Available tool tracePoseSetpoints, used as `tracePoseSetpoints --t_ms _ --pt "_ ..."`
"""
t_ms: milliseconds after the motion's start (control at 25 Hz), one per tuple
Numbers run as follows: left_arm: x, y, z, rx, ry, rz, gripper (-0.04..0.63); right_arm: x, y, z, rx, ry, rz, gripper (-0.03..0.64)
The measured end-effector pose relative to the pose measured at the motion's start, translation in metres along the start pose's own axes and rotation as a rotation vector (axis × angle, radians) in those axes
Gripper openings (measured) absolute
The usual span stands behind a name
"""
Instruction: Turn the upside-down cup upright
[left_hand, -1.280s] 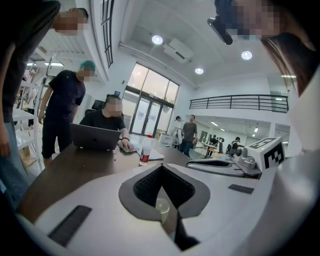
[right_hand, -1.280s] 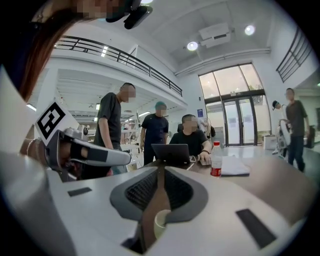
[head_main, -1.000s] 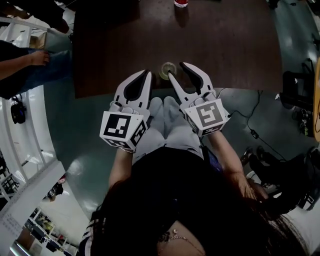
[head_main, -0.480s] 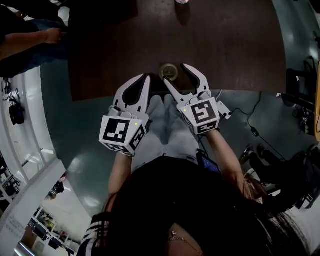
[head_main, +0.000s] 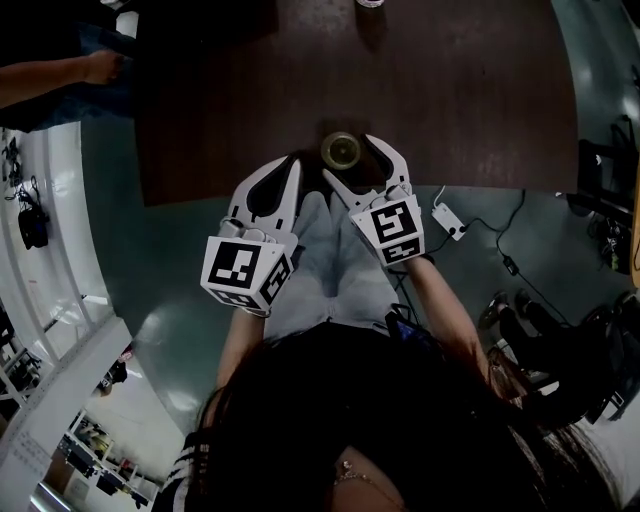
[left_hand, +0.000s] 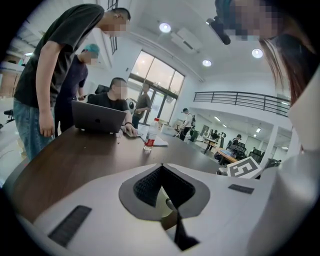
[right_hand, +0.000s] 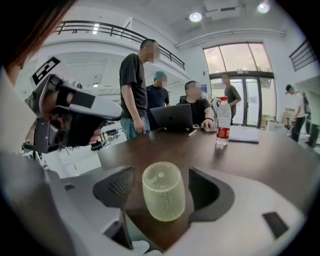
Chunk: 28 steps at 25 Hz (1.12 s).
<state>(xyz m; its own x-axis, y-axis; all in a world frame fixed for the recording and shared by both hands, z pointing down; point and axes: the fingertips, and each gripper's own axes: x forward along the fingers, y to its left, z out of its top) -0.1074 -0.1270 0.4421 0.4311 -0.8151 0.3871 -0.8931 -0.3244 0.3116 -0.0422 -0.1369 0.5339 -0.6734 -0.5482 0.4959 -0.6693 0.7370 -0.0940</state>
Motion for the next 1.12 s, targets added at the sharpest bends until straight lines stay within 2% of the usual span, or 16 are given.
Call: tracePoseSetpoints --t_ms 400,960,1120 --pt "0.006 0.011 -0.012 -0.009 0.028 0.013 0.002 0.018 -0.005 -0.021 0.006 0.046 -0.006 0.330" --pt "0.000 0.008 -0.017 -0.011 0.037 0.026 0.002 0.020 -0.005 -0.031 -0.023 0.082 0.001 0.327" --pt "-0.002 0.004 -0.018 -0.011 0.036 0.031 0.002 0.016 -0.009 -0.031 0.005 0.075 0.007 0.322"
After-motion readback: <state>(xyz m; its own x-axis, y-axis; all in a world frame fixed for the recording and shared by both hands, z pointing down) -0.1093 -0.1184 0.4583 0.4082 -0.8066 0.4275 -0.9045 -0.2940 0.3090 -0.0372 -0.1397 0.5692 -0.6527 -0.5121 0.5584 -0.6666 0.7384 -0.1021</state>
